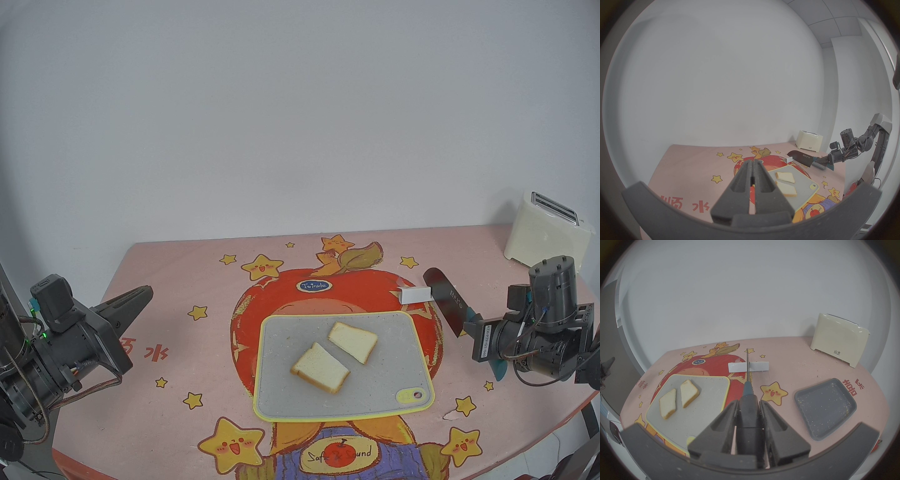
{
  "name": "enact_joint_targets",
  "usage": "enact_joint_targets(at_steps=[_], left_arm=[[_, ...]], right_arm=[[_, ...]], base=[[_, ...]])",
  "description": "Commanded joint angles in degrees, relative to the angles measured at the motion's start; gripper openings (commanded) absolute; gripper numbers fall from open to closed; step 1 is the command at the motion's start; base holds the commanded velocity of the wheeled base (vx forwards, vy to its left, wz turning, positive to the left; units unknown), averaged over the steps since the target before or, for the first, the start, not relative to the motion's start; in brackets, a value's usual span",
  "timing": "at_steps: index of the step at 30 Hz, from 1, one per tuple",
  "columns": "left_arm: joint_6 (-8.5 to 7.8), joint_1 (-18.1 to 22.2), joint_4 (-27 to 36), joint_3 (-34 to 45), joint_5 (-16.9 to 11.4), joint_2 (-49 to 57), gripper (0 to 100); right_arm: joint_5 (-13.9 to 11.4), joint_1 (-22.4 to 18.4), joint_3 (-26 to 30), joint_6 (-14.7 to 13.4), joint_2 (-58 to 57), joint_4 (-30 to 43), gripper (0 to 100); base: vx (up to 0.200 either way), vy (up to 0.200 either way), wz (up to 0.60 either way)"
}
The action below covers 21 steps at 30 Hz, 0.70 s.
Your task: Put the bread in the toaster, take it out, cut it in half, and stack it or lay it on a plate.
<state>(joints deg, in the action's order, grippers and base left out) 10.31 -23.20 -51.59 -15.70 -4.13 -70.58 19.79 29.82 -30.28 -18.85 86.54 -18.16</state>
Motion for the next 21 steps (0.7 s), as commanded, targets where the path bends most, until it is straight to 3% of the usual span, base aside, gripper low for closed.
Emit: enact_joint_targets(at_steps=[1,21], left_arm=[[0.06,0.0,0.0,-0.03,0.0,-0.08,0],[-0.12,0.0,0.0,0.14,-0.26,-0.08,0]], right_arm=[[-0.01,0.15,0.4,0.13,0.21,0.06,0],[0.17,1.56,2.07,-0.05,3.37,-0.29,0]], base=[[0.0,0.0,0.0],[0.0,0.0,0.0]])
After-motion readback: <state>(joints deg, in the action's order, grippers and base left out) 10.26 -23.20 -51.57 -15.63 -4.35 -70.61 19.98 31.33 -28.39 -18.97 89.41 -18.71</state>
